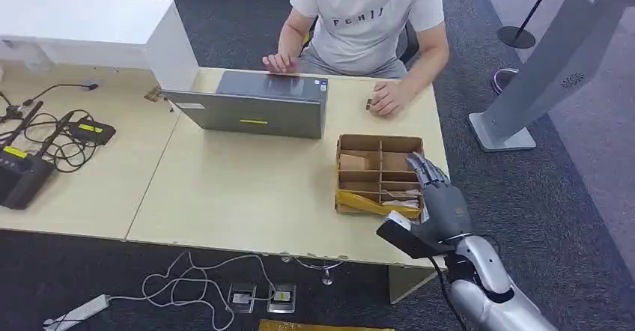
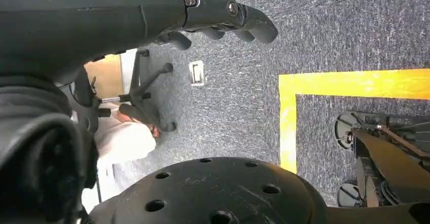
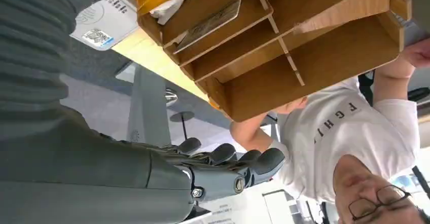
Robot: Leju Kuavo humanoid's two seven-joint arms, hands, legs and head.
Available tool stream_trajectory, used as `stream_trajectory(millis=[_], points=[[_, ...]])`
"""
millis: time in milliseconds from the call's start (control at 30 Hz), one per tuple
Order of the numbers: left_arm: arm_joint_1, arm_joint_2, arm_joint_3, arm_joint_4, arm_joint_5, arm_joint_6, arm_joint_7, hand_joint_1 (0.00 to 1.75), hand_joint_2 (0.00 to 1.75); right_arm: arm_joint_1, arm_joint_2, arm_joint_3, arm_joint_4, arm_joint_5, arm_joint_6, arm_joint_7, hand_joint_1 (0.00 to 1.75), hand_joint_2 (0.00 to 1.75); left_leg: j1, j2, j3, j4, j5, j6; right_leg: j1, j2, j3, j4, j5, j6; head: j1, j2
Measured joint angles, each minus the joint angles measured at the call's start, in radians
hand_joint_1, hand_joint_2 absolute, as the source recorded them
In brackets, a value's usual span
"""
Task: Pass the card to the sensor for recognition and then transmit it.
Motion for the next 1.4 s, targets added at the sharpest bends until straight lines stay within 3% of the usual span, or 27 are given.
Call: stream_trajectory(millis=[767,1400], points=[[0.0,0.001,0.0,0.0,-0.007,-0.01,-0.002,0.0,0.0,0.0,0.061,0.0,0.064,0.096,0.01,0.003,0.0,1.75,0.0,0.0,0.0,0.0,0.0,0.0,0.0,0.0,0.0,0.0,0.0,0.0,0.0,0.0],[0.0,0.011,0.0,0.0,-0.008,-0.019,-0.005,0.0,0.0,-0.012,0.09,-0.001,0.141,0.094,0.016,-0.012,0.0,1.75,0.0,0.0,0.0,0.0,0.0,0.0,0.0,0.0,0.0,0.0,0.0,0.0,0.0,0.0]])
